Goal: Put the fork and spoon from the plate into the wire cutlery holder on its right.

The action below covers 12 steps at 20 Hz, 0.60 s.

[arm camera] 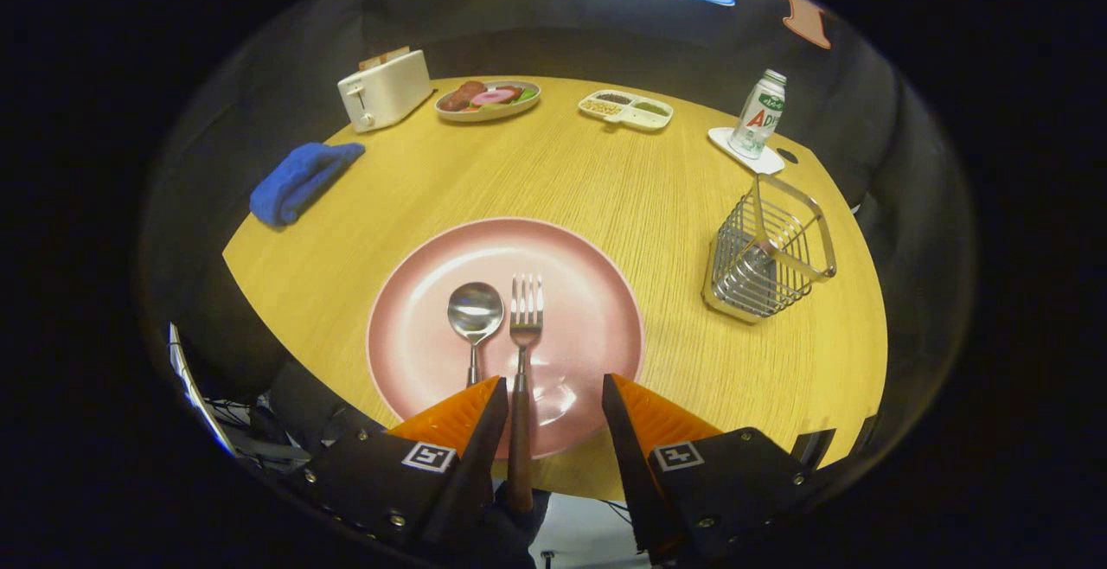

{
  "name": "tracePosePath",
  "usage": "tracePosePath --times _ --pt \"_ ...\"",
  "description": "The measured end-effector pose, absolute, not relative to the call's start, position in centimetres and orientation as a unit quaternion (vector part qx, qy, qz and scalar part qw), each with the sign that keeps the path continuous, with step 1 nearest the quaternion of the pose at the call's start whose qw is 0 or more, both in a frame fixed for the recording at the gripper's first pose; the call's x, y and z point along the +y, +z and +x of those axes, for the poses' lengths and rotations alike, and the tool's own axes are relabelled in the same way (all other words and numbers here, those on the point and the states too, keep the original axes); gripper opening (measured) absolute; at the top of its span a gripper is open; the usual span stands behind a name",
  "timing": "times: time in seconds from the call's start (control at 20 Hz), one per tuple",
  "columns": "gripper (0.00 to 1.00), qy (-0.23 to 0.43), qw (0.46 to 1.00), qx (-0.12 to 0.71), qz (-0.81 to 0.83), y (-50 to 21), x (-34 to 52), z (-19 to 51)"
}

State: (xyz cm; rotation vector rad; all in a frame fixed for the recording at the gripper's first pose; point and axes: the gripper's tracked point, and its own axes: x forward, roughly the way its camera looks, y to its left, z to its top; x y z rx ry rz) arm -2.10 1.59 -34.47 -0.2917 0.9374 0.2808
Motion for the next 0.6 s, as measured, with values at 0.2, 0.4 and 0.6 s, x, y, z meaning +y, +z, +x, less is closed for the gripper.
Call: tracePosePath --times 0.2,0.4,0.6 --pt "0.44 0.138 0.856 0.477 -0.145 -36.4 1.8 -2.5" --pt "0.12 0.116 0.860 0.483 -0.120 -36.0 1.6 -1.9" --pt "0.05 0.125 0.862 0.484 -0.078 -35.7 2.2 -1.6"
